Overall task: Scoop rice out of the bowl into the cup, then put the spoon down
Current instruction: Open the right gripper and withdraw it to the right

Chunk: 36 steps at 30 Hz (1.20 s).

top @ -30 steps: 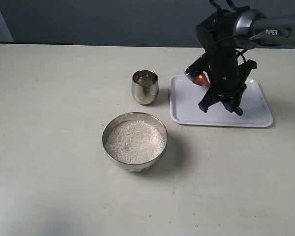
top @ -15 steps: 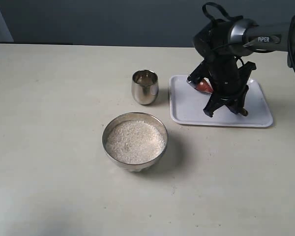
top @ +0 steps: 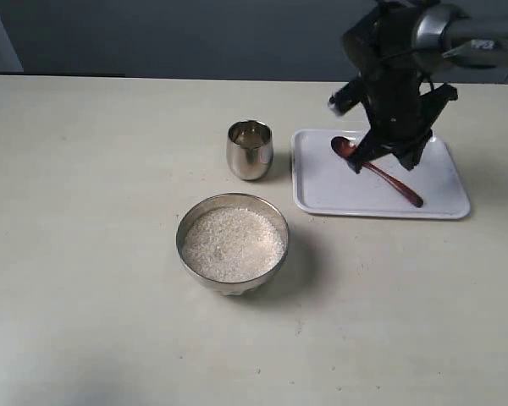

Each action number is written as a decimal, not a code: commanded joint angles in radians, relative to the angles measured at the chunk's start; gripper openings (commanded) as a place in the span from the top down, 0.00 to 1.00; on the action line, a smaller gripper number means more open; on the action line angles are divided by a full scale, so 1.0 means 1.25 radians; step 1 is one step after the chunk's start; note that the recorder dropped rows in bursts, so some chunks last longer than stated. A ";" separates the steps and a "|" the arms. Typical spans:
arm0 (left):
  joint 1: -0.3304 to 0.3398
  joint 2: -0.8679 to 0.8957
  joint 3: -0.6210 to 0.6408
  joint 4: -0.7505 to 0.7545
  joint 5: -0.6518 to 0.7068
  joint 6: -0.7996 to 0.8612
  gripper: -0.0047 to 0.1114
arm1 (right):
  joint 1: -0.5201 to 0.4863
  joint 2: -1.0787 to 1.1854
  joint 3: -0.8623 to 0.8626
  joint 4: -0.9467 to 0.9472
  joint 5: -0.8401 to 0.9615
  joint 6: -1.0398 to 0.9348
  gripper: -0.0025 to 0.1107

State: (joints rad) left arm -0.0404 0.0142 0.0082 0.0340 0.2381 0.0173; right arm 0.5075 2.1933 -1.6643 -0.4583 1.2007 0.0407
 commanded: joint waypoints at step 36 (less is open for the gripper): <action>-0.001 -0.001 -0.007 -0.004 -0.006 -0.006 0.96 | -0.223 -1.111 1.004 0.408 -0.872 0.068 0.98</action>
State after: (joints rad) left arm -0.0404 0.0142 0.0082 0.0340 0.2381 0.0173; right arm 0.3184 0.9057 -0.4792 0.0347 0.2139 0.1366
